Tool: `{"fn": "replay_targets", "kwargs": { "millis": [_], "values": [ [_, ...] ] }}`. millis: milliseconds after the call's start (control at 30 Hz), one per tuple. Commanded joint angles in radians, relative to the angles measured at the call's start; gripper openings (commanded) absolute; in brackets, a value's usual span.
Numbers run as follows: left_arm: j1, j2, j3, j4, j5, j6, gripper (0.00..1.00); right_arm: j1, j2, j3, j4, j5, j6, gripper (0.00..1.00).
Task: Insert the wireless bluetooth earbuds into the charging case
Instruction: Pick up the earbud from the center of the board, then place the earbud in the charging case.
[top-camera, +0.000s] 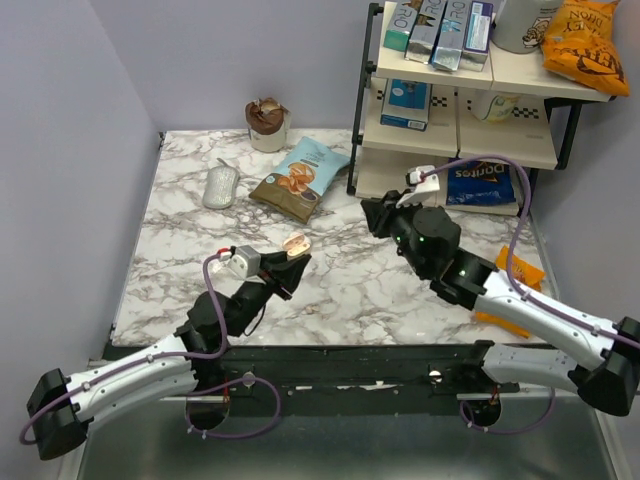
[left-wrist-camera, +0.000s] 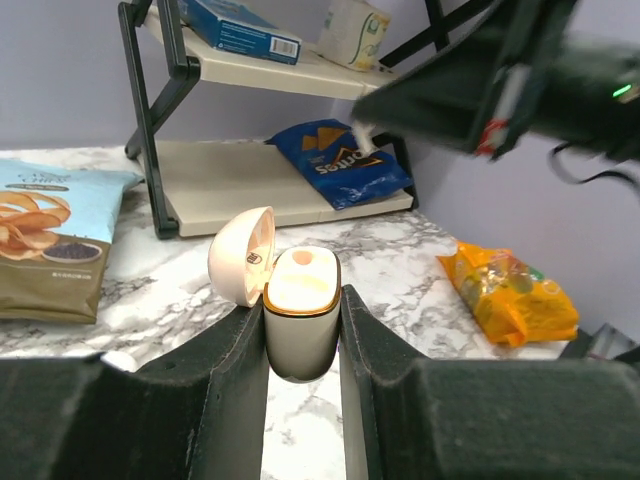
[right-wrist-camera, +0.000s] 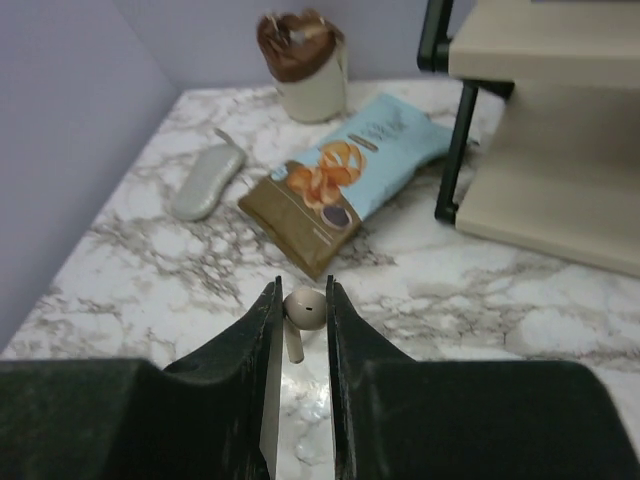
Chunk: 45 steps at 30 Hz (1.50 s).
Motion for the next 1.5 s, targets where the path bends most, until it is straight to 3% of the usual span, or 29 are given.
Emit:
{"fn": "replay_targets", "kwargs": {
  "millis": [0,400,800,1467],
  "values": [
    [0.000,0.145,0.079,0.270,0.023,0.109,0.00,0.009,-0.119,0.018,0.120,-0.087,-0.132,0.01],
    [0.066,0.572,0.306,0.738,0.349,0.208,0.00,0.009,-0.258,0.121,0.131,-0.356,-0.131,0.01],
    [0.085,0.748,0.498,0.770,0.497,0.090,0.00,0.009,-0.265,0.135,0.167,-0.434,-0.147,0.01],
    [0.085,0.751,0.508,0.648,0.494,0.059,0.00,0.010,-0.208,0.093,0.215,-0.448,-0.131,0.01]
  ]
}}
